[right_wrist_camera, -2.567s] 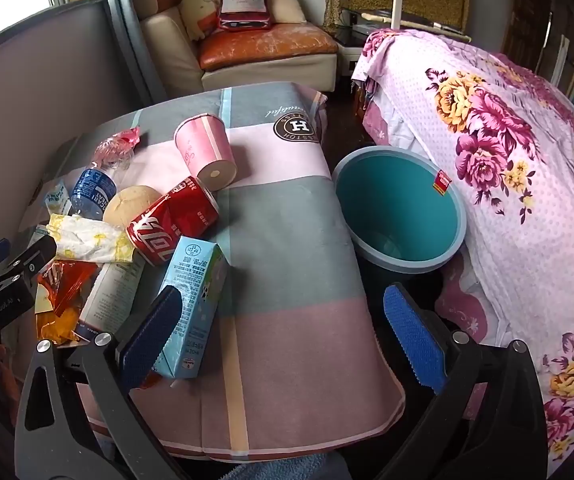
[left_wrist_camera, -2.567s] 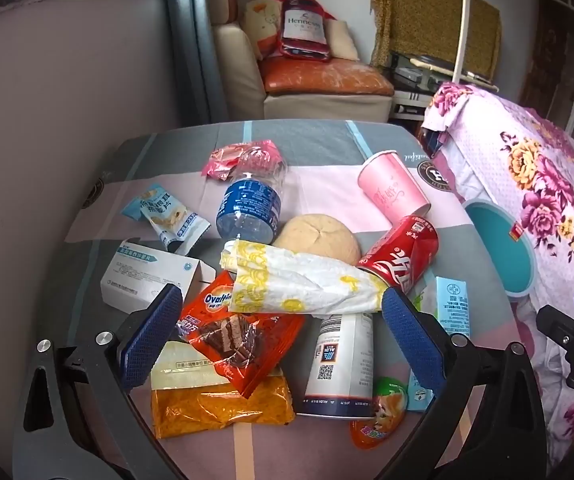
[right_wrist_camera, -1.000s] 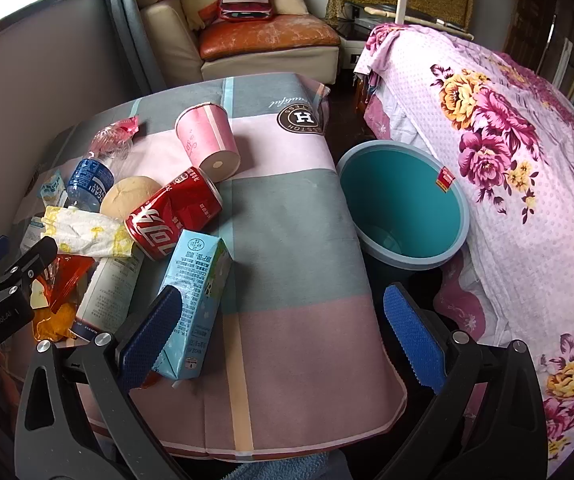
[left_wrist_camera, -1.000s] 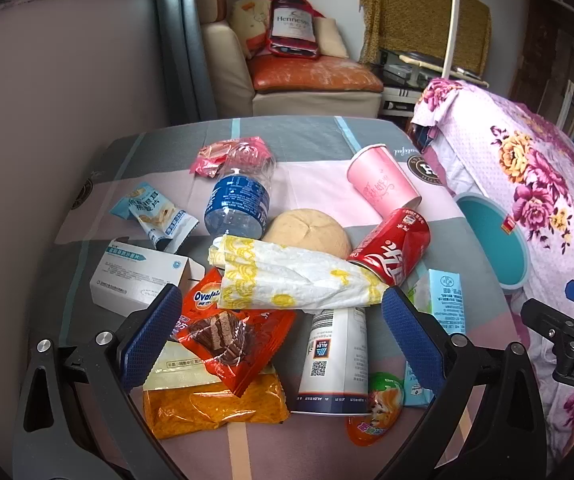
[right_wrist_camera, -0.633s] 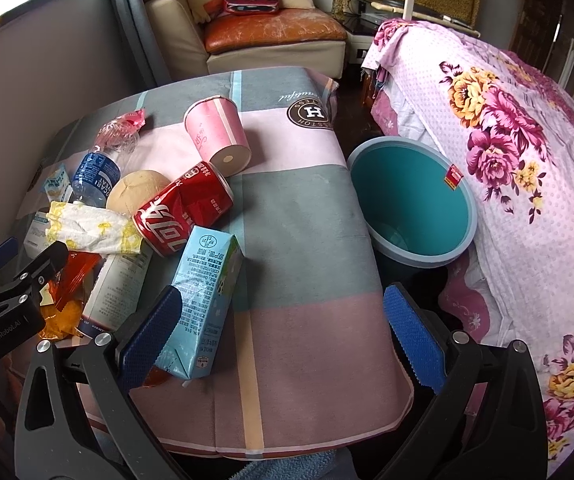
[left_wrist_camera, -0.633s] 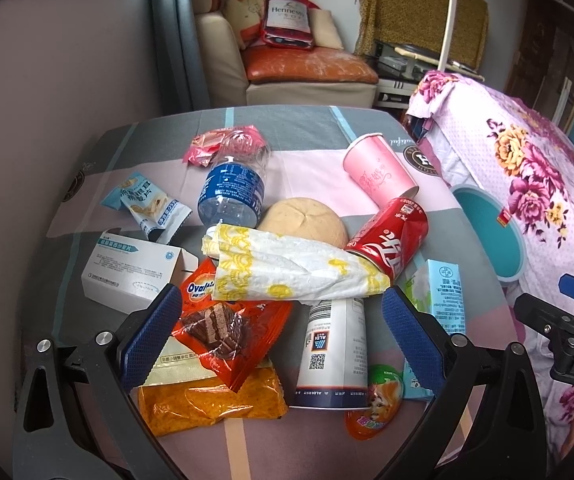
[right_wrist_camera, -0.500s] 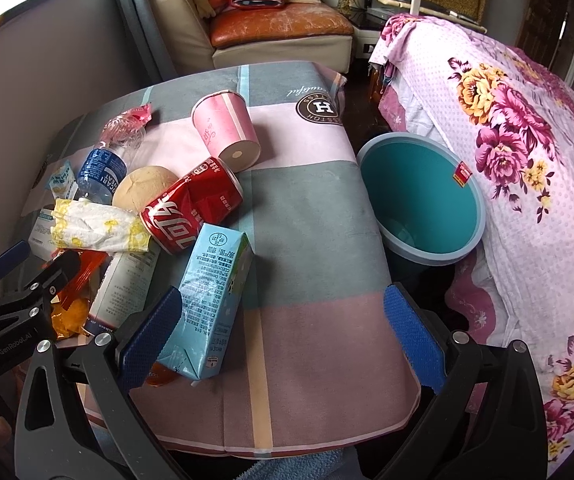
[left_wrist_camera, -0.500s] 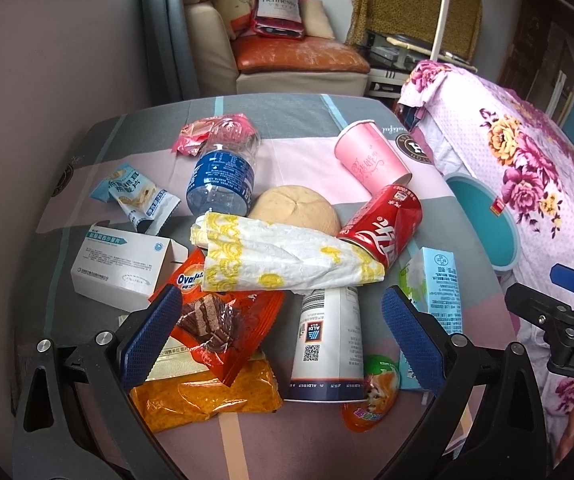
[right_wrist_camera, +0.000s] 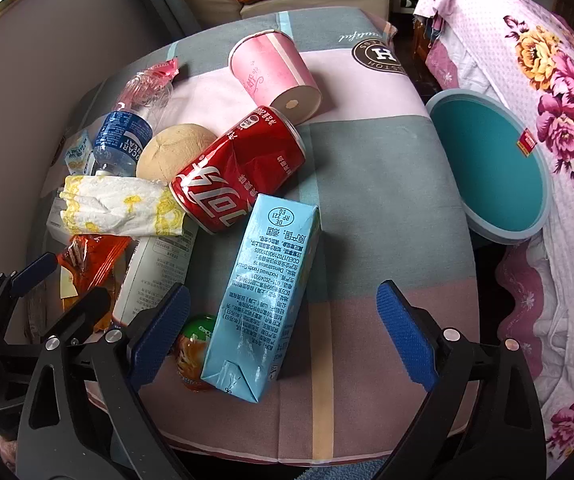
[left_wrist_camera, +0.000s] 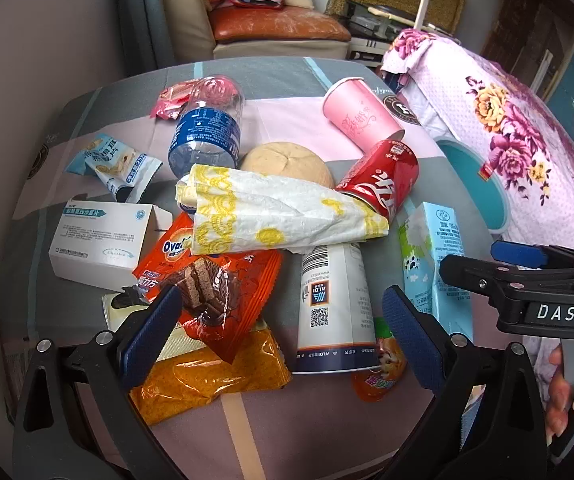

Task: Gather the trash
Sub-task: 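Grasp the light-blue milk carton with the right tool while the left tool grasps the white ALDI cup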

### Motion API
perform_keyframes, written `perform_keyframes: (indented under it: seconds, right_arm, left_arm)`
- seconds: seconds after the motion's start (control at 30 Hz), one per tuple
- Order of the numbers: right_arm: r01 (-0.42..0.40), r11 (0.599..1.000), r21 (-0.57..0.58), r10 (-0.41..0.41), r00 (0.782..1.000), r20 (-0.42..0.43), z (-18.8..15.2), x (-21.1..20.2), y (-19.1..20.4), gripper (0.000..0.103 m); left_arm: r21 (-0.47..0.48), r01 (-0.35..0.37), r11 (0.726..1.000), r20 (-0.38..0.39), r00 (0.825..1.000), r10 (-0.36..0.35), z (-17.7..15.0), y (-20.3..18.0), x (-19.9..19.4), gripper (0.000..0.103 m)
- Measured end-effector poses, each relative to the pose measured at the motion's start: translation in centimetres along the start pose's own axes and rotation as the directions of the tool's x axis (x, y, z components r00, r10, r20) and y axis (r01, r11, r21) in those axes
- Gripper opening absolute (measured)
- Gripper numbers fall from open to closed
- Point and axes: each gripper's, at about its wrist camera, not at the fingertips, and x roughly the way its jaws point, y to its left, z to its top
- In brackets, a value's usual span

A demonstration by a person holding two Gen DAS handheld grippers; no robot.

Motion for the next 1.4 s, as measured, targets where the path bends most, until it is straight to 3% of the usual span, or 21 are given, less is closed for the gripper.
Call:
perform_keyframes:
  seconds: [0.23, 0.4, 0.53, 0.7, 0.8, 0.93, 1.0, 1.03, 1.4]
  right_arm:
    - [-0.107, 0.993, 0.056, 0.112, 0.989, -0.093, 0.3, 2.7, -0.9, 0.042]
    - [-0.115, 0.991, 0.073, 0.12, 0.991, -0.065, 0.5, 1.5, -2.5, 0.042]
    - [-0.102, 0.989, 0.104, 0.108, 0.993, -0.05, 0.5, 1.0, -4.3, 0.042]
    - [-0.11, 0.985, 0.131, 0.117, 0.992, -0.045, 0.4, 0.8, -5.7, 0.042]
    - [-0.114, 0.985, 0.129, 0.12, 0.992, -0.041, 0.4, 0.9, -5.8, 0.042]
    - [-0.126, 0.983, 0.132, 0.133, 0.99, -0.046, 0.7, 1.3, -5.8, 0.042]
    - [-0.128, 0.983, 0.132, 0.135, 0.99, -0.046, 0.8, 1.3, -5.9, 0.042]
    - [-0.13, 0.983, 0.133, 0.137, 0.989, -0.047, 0.9, 1.4, -5.9, 0.042]
    - [-0.17, 0.979, 0.11, 0.171, 0.985, 0.001, 1.3, 0.3, -5.9, 0.042]
  left_arm:
    - [0.028, 0.042, 0.999, -0.053, 0.998, -0.041, -0.2, -0.9, 1.4, 0.1]
    - [0.049, 0.069, 0.996, -0.079, 0.995, -0.065, 0.1, -2.0, 2.2, 0.099]
    - [0.075, 0.08, 0.994, -0.109, 0.991, -0.072, 0.5, -3.2, 3.0, 0.083]
    - [0.078, 0.079, 0.994, -0.164, 0.984, -0.066, 0.4, -3.8, 4.8, 0.079]
    - [0.067, 0.078, 0.995, -0.194, 0.979, -0.064, 0.3, -3.6, 5.9, 0.069]
    - [0.051, 0.069, 0.996, -0.232, 0.971, -0.056, 0.5, -3.3, 7.5, 0.067]
    - [0.061, 0.053, 0.997, -0.218, 0.975, -0.038, 0.7, -3.3, 7.5, 0.064]
    - [0.067, 0.035, 0.997, -0.207, 0.978, -0.021, 0.8, -3.4, 7.4, 0.051]
    - [0.07, 0.055, 0.996, -0.109, 0.993, -0.047, 1.4, -3.4, 2.8, 0.05]
